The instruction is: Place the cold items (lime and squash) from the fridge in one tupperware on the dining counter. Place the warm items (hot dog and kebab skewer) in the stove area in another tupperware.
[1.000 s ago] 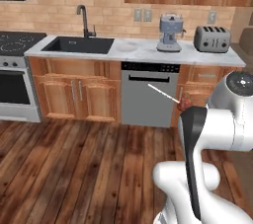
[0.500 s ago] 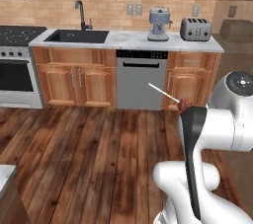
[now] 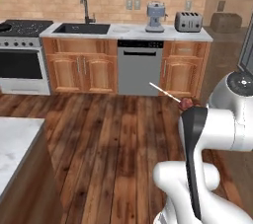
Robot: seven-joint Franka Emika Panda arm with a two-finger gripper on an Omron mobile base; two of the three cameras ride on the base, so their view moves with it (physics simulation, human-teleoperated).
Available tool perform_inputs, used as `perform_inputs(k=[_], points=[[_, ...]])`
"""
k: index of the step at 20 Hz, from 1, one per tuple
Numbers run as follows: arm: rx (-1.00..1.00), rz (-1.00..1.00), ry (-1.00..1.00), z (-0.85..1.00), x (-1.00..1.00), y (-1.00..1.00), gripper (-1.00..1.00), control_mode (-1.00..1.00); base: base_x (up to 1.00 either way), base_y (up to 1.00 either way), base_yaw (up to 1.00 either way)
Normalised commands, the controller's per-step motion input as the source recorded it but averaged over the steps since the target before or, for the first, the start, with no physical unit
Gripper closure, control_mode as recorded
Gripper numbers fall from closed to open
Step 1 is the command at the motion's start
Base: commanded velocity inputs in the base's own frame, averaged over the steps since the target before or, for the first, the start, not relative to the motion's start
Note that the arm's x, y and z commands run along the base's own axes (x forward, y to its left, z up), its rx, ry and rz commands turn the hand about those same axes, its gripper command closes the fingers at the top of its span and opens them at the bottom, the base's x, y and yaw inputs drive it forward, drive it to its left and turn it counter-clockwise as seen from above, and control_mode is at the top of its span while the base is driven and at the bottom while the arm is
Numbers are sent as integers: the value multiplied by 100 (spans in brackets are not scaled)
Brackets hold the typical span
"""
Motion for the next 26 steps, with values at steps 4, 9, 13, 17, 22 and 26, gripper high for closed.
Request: perform_inputs(k=[4,9,13,17,22,26], points=[[0,0,0,0,0,0,100,100,-100,74,1],[0,0,0,0,0,0,100,100,-97,74,1],[0,0,0,0,0,0,100,100,-94,74,0],[0,0,0,0,0,0,100,100,-85,71,0],[0,0,0,0,0,0,100,100,-79,64,0],[0,0,0,0,0,0,100,100,-74,58,0]])
